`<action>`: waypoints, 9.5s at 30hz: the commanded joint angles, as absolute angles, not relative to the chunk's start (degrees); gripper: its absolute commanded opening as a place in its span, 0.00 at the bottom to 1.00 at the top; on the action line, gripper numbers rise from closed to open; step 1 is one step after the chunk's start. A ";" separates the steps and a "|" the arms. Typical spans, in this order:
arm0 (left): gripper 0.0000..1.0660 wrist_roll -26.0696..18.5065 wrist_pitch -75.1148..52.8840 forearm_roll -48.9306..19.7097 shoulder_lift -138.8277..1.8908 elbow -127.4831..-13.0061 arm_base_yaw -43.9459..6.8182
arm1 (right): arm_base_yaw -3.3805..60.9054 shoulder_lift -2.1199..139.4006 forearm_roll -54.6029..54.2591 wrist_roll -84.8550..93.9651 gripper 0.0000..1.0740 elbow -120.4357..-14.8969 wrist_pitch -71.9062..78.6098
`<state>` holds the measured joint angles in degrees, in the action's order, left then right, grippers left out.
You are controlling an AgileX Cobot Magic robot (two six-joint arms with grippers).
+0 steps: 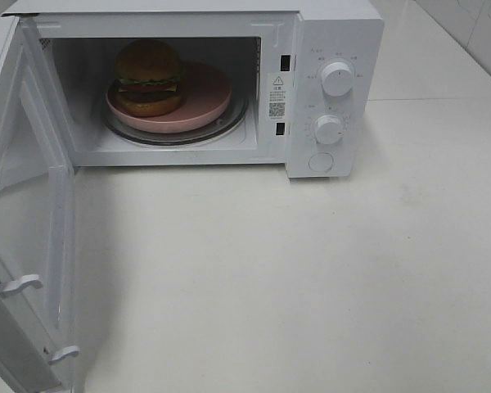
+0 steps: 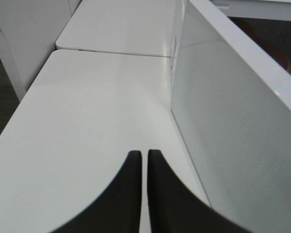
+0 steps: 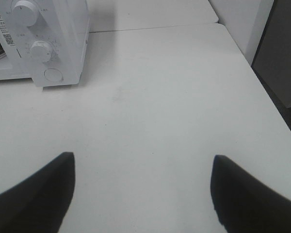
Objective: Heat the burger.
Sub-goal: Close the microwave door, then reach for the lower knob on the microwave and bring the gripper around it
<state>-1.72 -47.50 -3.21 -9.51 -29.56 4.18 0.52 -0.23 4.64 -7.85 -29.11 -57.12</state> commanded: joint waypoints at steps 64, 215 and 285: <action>0.00 31.23 44.18 22.23 -78.38 -20.34 -16.44 | 0.34 -1.78 4.58 -7.10 0.70 -28.88 -57.24; 0.92 1.03 -59.53 -4.81 -21.83 -31.05 2.23 | 0.34 -1.78 4.58 -7.22 0.70 -28.88 -57.18; 0.92 -1.55 -61.31 -5.67 1.66 -29.56 4.07 | 0.34 -1.49 3.61 -7.28 0.70 -28.88 -57.18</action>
<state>-1.49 -61.19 -5.73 0.29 -29.56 4.01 0.52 -0.23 3.72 -7.85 -29.11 -57.12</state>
